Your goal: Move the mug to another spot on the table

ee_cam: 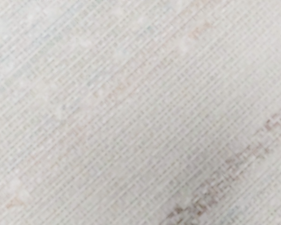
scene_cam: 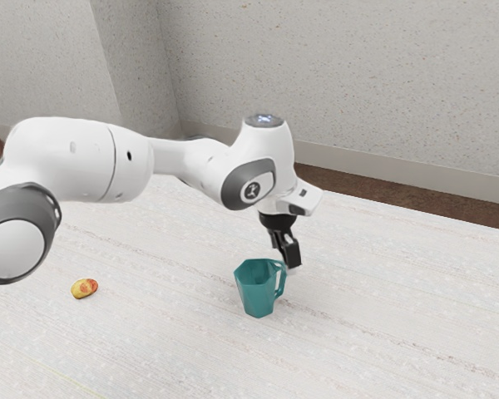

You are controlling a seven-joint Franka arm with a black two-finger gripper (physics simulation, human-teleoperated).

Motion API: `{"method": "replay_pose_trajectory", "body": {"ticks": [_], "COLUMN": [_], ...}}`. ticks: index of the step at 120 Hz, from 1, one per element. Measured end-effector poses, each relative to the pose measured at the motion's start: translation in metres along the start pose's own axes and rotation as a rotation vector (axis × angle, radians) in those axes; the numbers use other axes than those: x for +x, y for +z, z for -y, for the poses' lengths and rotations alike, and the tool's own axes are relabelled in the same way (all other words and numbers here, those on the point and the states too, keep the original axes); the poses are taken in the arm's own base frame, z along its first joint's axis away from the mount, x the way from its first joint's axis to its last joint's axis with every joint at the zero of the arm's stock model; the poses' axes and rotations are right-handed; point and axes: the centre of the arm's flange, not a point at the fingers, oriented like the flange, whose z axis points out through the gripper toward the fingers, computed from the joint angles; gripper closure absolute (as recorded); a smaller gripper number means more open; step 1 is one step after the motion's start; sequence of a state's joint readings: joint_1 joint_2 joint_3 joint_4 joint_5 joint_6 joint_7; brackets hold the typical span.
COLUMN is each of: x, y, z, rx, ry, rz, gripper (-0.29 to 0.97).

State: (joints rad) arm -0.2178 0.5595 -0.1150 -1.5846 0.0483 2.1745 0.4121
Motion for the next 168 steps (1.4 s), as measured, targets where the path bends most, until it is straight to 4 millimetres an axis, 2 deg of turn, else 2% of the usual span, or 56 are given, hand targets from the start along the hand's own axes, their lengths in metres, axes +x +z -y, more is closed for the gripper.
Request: {"method": "replay_pose_trajectory", "body": {"ticks": [24, 52, 76, 84, 98, 111, 128, 144, 158, 168], "x": [0.005, -0.001, -0.001, -0.002, -0.002, 0.000, 0.000, -0.011, -0.027, -0.045], "y": [0.024, 0.038, 0.053, 0.054, 0.053, 0.051, 0.046, 0.022, 0.011, 0.011], "z": [-0.007, -0.002, -0.013, -0.013, -0.014, -0.017, -0.019, -0.010, -0.001, 0.015], "rx": [-0.007, -0.002, -0.011, -0.003, 0.012, 0.031, 0.040, 0.044, 0.042, 0.043], "ry": [-0.013, -0.051, -0.060, -0.058, -0.054, -0.041, -0.056, -0.119, -0.193, -0.259], "rz": [0.001, 0.027, 0.057, 0.063, 0.069, 0.076, 0.091, 0.158, 0.250, 0.322], "gripper": [0.00, 0.00, 0.01, 0.07, 0.35, 0.49, 0.56, 0.65, 0.68, 0.70]}}
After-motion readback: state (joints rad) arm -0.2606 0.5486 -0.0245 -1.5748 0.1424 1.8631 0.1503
